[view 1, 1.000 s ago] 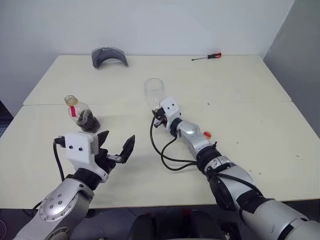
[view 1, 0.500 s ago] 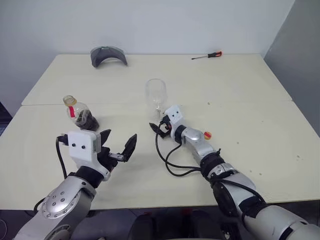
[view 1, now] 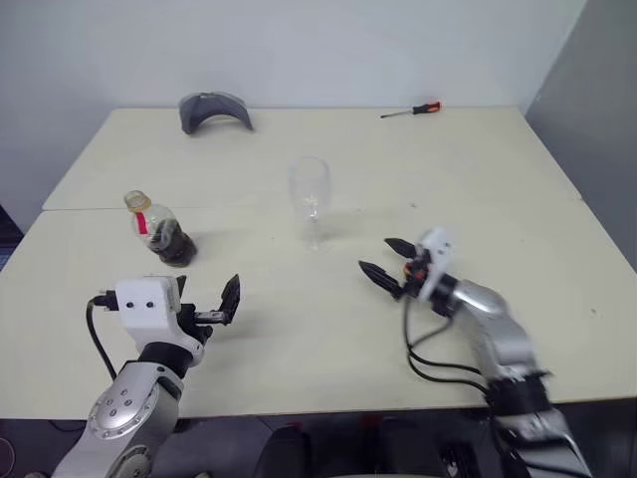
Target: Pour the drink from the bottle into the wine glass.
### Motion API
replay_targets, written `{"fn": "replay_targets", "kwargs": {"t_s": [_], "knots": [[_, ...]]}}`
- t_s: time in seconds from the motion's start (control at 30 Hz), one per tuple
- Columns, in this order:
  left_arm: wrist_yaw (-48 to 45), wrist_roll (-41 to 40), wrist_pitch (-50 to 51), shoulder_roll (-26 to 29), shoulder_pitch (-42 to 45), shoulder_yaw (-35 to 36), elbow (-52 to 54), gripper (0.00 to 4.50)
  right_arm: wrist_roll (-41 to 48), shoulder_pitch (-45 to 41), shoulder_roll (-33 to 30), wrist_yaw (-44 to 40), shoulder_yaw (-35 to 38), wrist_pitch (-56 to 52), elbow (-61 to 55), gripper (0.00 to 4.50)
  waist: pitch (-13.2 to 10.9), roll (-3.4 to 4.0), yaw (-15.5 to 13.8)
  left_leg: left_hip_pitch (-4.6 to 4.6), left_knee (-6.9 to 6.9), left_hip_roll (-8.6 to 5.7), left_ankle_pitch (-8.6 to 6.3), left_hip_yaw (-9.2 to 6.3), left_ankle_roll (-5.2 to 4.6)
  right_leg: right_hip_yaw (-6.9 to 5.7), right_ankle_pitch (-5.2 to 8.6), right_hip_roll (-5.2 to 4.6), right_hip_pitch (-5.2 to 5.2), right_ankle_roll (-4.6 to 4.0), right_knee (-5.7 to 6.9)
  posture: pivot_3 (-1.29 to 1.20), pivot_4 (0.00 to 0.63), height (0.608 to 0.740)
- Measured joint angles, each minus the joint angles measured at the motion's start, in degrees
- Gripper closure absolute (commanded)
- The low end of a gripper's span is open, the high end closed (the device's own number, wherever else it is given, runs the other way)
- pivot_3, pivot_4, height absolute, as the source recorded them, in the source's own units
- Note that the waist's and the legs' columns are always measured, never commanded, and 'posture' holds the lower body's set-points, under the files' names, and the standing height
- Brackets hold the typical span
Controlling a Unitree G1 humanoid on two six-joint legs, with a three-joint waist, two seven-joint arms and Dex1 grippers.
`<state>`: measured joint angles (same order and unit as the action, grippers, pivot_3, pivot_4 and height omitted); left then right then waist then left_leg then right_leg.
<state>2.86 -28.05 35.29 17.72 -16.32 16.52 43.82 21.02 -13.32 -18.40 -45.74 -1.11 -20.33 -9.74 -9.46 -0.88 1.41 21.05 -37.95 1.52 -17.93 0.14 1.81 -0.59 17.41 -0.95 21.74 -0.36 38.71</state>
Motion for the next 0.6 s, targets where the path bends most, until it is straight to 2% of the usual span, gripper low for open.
{"fn": "replay_targets", "kwargs": {"t_s": [0.07, 0.2, 0.33, 0.6], "knots": [[0.3, 3.2, -3.3, -1.4, -0.4, 0.2, -4.4, 0.0, 6.0, 3.3, -3.8, -3.0, 0.5, -4.3, -8.4, 0.02, -0.1, -0.11, 0.1, -0.02, -0.01, 0.01, 0.0, 0.03, -0.01, 0.01, 0.0, 0.01, 0.0, 0.01, 0.01, 0.0, 0.15, 0.74], [-0.1, 8.1, -8.8, -3.0, -0.8, -0.4, -9.0, 0.0, 14.2, 3.2, -6.8, -4.4, 1.0, -9.3, -17.1, 0.02, -0.3, -0.46, 0.2, -0.07, -0.02, 0.01, 0.0, -0.02, 0.0, -0.02, 0.0, 0.03, -0.01, 0.02, 0.1, 0.0, 0.15, 0.74], [-0.5, 10.8, -12.4, -3.4, 0.3, -0.2, -12.8, 0.0, 15.1, 3.1, -9.4, -5.5, 0.7, -9.6, -18.8, 0.02, -0.5, -0.73, -0.1, -0.05, -0.04, -0.01, 0.0, -0.03, -0.01, -0.02, 0.0, 0.03, -0.01, 0.03, 0.1, 0.0, 0.15, 0.74], [-1.3, 14.5, -17.4, -3.2, 4.4, 1.4, -20.3, 0.0, 13.3, 2.0, -10.2, -5.7, -1.4, -7.0, -18.9, 0.02, -0.5, -0.84, -0.5, 0.04, -0.03, -0.01, 0.0, -0.02, -0.01, -0.03, -0.01, 0.02, 0.03, 0.02, 0.01, 0.0, 0.15, 0.74]]}}
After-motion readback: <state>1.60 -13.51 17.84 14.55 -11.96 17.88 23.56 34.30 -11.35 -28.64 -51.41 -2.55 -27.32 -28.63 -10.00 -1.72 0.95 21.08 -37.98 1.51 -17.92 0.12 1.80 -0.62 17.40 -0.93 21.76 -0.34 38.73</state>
